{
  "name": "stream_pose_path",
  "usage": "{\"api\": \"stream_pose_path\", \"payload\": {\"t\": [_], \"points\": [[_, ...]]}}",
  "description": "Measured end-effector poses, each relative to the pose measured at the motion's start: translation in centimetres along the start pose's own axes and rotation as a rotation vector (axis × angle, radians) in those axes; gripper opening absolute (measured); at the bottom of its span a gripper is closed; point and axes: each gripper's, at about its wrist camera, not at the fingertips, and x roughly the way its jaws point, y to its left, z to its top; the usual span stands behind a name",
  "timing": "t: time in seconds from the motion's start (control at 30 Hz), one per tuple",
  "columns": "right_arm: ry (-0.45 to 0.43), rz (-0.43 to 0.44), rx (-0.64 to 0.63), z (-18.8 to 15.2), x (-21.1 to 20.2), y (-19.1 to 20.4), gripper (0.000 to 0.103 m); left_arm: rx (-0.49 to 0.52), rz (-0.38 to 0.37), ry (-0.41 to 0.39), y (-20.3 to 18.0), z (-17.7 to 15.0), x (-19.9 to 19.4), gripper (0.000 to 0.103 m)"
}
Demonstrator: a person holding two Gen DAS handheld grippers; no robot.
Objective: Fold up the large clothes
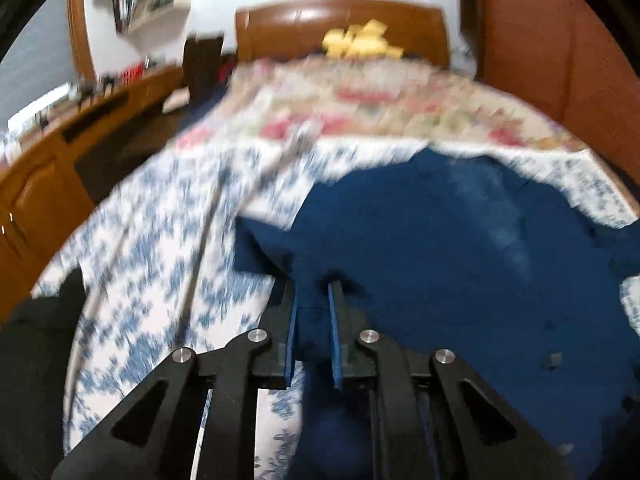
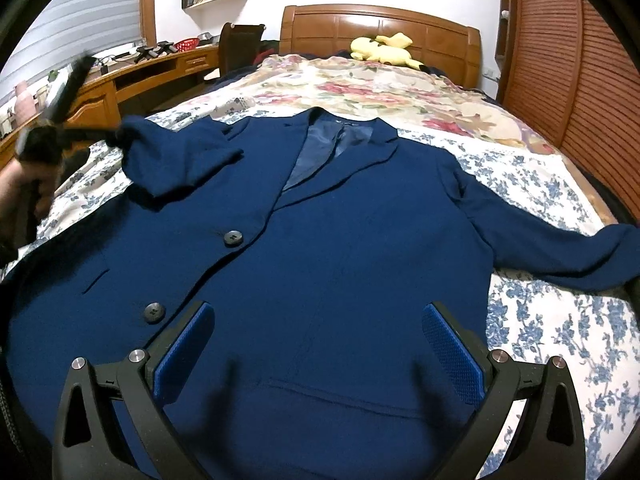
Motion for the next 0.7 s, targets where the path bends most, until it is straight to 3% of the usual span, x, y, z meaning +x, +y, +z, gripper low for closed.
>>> {"api": "stream_pose_path", "payload": {"t": [0.17,0.37,0.5,0.6,0.63,0.7], "points": [[-0.018,-0.035,-0.014,-0.6,-2.4,0.2,0.103,0.034,-0.148,-0.106,-4.3,1.3,-4.8,0.013],[-0.051,-0.059,0.029,-0.4,-5.3,-0.8,0.103,0.086,-0.295,-0.151,-9.0,0.5,-9.0,0.013],[-0.047,-0.075,0.073,-0.7,-5.6,-2.3,0.103,0.123,-0.343,-0.152,-10.6,-0.3,-10.6,0.013],[-0.041,-0.072,0.112,-0.6,-5.5,-3.1,0.103,0.156,-0.338,-0.149,-11.1,-1.4,-10.8,0.028],[-0.038,-0.067,0.12,-0.4,-5.2,-3.2,0.103,0.16,-0.347,-0.151,-11.0,-1.9,-10.9,0.042],[-0.036,-0.055,0.13,-0.1,-4.9,-2.8,0.103,0.15,-0.356,-0.164,-10.4,-3.0,-11.2,0.057]]}}
